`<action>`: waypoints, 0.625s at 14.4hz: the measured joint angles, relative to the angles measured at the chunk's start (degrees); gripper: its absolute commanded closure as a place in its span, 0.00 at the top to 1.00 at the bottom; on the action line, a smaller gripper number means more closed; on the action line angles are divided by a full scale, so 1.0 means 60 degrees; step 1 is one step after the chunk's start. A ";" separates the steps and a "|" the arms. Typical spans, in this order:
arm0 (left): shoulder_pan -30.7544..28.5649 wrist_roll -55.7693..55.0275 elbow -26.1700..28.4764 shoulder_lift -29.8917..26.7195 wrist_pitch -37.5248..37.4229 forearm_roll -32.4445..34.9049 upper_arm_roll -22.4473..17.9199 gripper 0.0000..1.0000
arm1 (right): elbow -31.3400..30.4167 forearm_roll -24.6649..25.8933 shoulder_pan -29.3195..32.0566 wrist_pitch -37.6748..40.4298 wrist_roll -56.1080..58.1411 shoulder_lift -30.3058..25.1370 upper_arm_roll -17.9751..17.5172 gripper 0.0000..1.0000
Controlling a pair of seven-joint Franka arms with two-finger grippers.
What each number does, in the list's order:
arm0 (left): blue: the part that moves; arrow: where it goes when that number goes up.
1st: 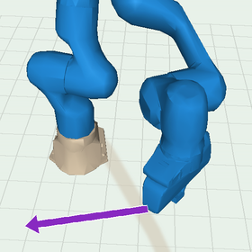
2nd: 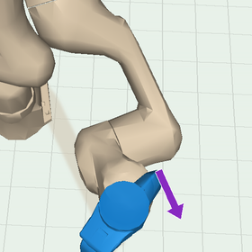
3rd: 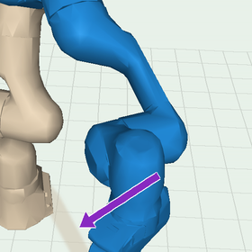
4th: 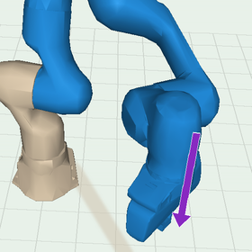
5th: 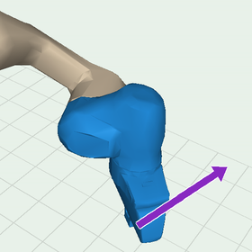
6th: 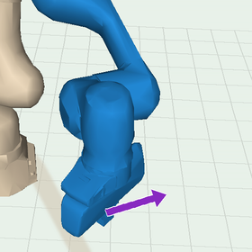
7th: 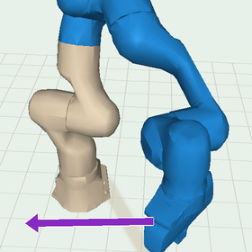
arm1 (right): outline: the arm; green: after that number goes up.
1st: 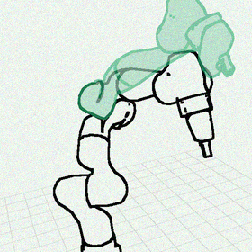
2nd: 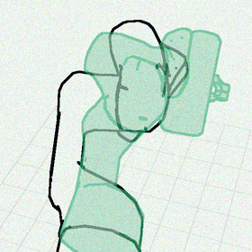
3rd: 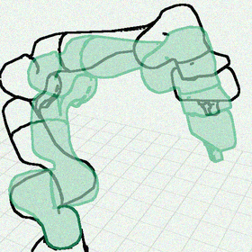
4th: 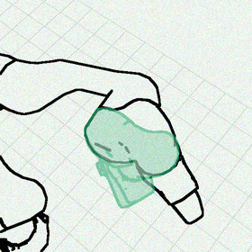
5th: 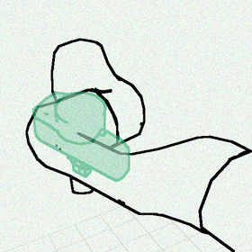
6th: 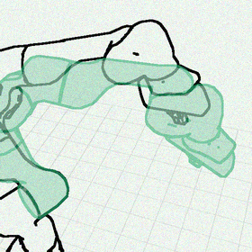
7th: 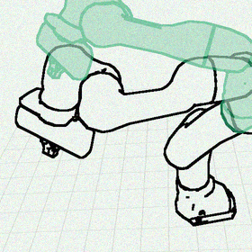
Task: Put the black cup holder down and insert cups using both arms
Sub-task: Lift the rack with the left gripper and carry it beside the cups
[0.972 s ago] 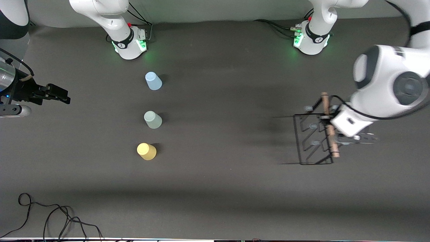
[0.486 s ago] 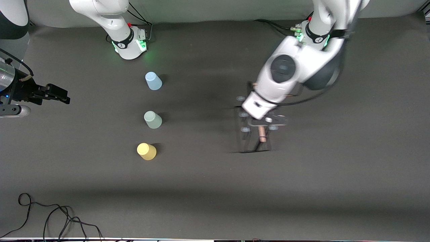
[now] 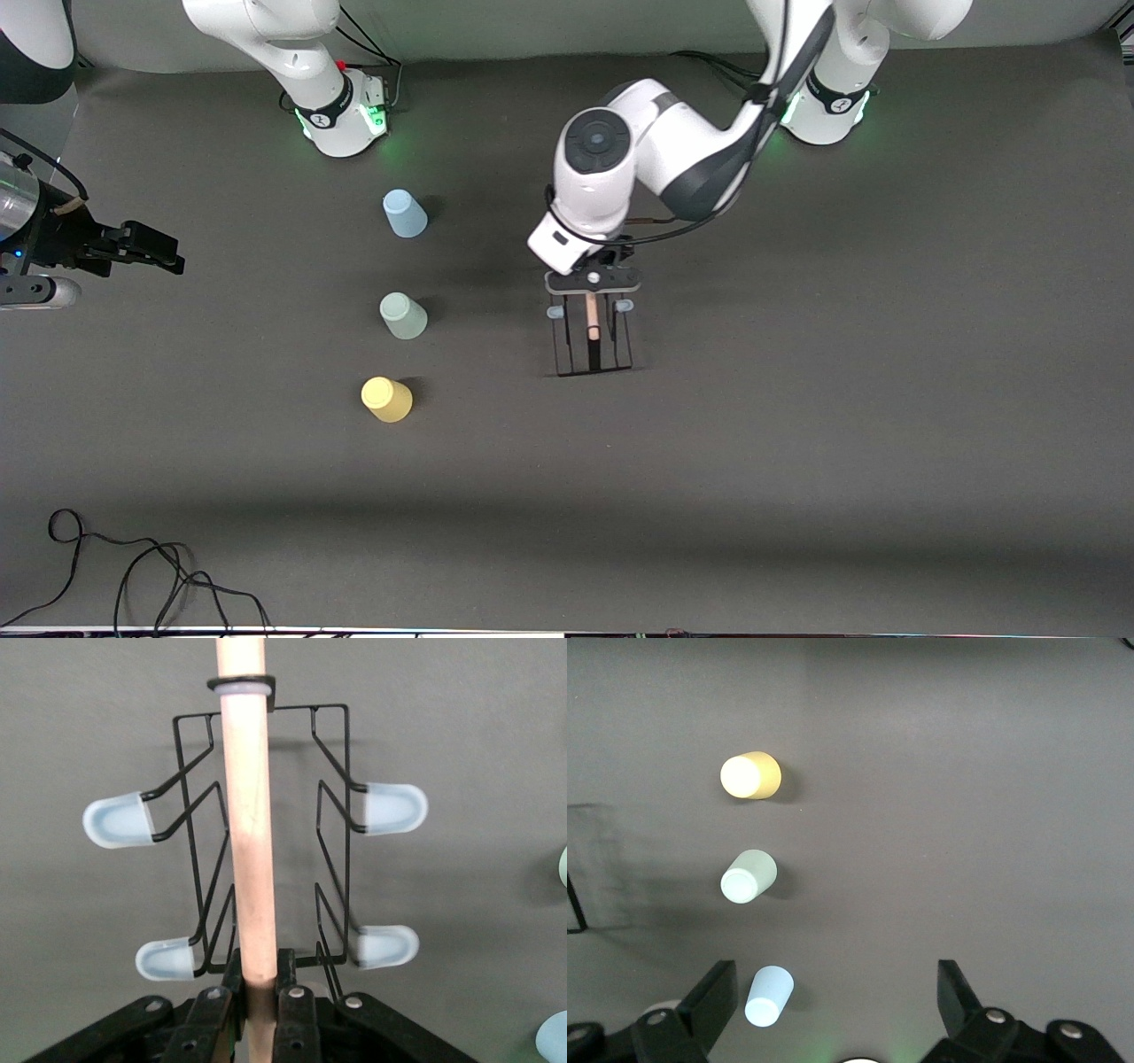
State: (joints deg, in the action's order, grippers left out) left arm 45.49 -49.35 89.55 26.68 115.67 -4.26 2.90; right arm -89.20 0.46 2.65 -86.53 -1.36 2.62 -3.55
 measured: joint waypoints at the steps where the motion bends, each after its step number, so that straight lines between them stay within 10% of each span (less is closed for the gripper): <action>1: 0.0175 -0.0066 -0.0150 0.0213 0.0000 0.0002 -0.0003 0.00 | 0.0000 0.0000 0.0000 0.0000 0.0000 0.0000 0.0001 1.00; 9: 0.0579 -0.0243 -0.0708 0.1075 0.0377 -0.0030 -0.0109 0.00 | -0.0001 0.0000 0.0000 0.0001 0.0000 0.0000 0.0008 1.00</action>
State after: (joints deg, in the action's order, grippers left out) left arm 48.97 -50.81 85.30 33.13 117.93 -4.44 2.25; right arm -89.20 0.46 2.65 -86.52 -1.36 2.62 -3.51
